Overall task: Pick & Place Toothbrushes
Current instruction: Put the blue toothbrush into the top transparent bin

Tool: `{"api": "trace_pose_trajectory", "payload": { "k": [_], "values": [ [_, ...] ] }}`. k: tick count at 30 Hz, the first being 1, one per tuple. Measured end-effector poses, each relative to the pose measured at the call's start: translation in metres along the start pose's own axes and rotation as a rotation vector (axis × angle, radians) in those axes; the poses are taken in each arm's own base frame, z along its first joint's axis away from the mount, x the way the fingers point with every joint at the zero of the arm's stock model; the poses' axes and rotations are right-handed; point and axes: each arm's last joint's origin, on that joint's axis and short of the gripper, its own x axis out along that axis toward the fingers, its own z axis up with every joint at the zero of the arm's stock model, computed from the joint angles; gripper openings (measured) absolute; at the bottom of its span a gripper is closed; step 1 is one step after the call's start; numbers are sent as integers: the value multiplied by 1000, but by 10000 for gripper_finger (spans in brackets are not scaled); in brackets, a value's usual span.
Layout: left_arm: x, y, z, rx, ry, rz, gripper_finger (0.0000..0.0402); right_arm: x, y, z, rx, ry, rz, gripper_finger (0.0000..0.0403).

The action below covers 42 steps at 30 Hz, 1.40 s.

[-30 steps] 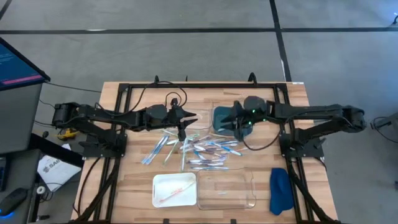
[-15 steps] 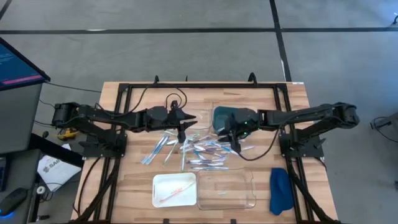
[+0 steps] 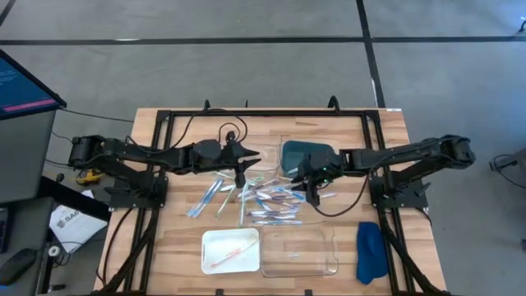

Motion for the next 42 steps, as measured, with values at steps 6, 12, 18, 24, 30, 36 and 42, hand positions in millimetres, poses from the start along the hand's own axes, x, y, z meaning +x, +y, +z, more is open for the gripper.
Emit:
{"api": "trace_pose_trajectory", "payload": {
  "k": [6,12,18,24,30,36,42],
  "values": [
    [0,0,0,1,-1,0,95,1,7,-2,-41,-1,-54,118],
    [0,0,0,49,-1,0,95,0,5,-1,-37,-12,-69,118],
    [0,0,0,54,-1,0,95,0,-1,-1,12,-9,-84,118],
    [0,0,0,54,-1,0,95,1,8,-2,-21,2,-52,118],
    [0,0,0,53,-2,0,95,1,9,-2,-39,-2,-48,118],
    [0,0,2,49,-20,1,95,1,9,-2,-48,-4,-51,118],
    [0,0,3,47,-26,1,95,5,11,-3,-52,-2,-44,118]
  ]
}}
